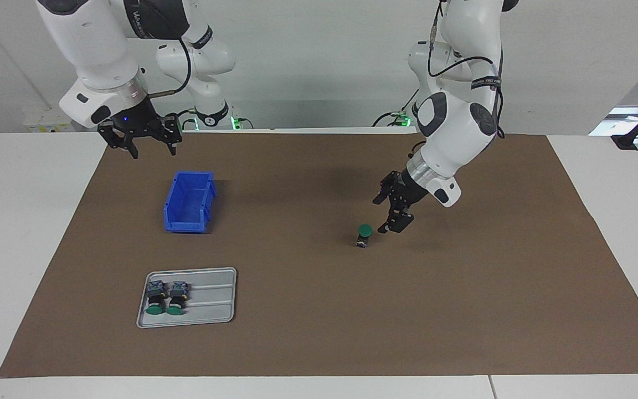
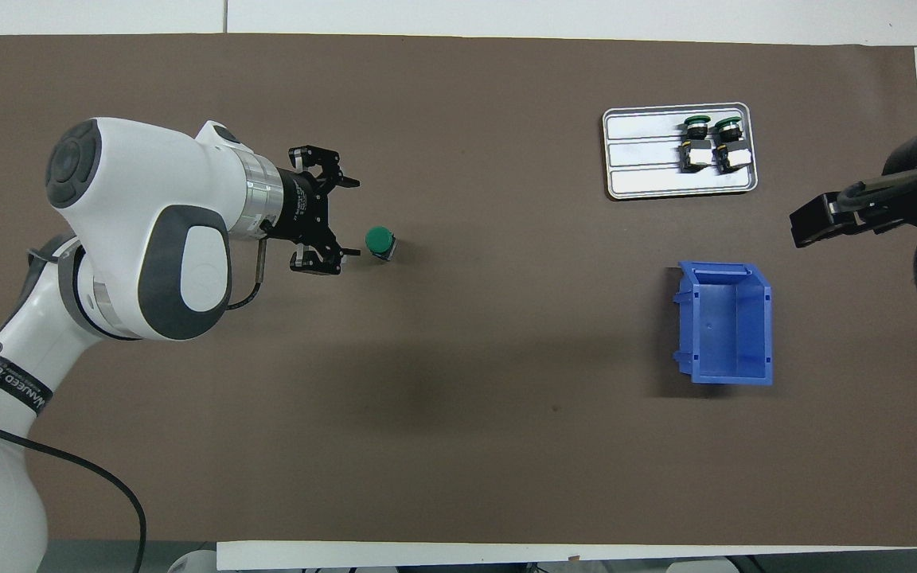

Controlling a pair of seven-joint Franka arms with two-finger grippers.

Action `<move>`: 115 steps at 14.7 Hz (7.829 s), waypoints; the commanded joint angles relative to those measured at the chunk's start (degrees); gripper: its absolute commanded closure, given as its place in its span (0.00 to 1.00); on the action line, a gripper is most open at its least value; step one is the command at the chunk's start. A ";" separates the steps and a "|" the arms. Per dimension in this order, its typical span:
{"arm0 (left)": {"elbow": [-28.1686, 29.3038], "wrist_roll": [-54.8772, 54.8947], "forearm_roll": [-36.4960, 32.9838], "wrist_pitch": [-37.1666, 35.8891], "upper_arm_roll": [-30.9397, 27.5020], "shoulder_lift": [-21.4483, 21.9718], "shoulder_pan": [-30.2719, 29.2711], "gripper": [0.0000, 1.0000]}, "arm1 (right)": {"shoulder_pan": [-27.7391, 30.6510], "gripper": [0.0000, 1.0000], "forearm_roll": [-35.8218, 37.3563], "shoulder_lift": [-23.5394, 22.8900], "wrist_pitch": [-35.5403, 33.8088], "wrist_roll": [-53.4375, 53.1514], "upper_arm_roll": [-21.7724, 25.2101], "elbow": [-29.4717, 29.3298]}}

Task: Place and press button with both arms

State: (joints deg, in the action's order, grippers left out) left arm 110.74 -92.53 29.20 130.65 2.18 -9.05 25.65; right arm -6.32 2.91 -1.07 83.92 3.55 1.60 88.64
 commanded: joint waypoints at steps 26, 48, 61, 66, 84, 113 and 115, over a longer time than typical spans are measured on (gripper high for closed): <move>3.69 10.71 -7.67 7.69 -0.08 -3.96 3.88 0.87 | 0.87 0.10 -1.15 1.51 0.19 0.84 -0.10 1.80; -4.46 12.29 -7.49 -5.73 -0.78 -1.32 1.25 0.84 | 0.87 0.01 -1.06 1.60 0.19 0.76 -0.10 1.98; -6.59 35.03 -16.34 -20.52 -1.22 2.63 -14.75 0.00 | -21.27 0.01 -8.71 -15.34 15.99 -38.76 -1.16 -8.83; -6.59 49.27 -25.40 -27.72 -1.13 5.79 -20.10 0.00 | -31.54 0.01 -6.87 -33.68 23.22 -55.45 -0.90 -23.03; -26.09 76.53 -31.14 -55.50 -1.13 8.01 -22.75 0.00 | -35.17 0.35 0.17 -44.37 37.82 -63.67 -1.42 -18.24; -23.91 90.25 -31.05 -53.14 -1.13 9.67 -23.46 0.00 | 4.56 0.97 -2.65 3.71 46.24 7.96 -1.25 45.30; -23.82 90.34 -31.05 -53.22 -1.13 9.67 -21.36 0.00 | 4.56 0.90 -2.65 3.62 46.34 7.96 -1.25 45.92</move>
State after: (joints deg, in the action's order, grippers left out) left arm 86.06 -2.20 -1.13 77.85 1.23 -0.39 2.09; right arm -2.73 1.19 1.95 129.04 9.93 1.03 133.13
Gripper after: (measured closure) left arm 0.000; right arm 0.639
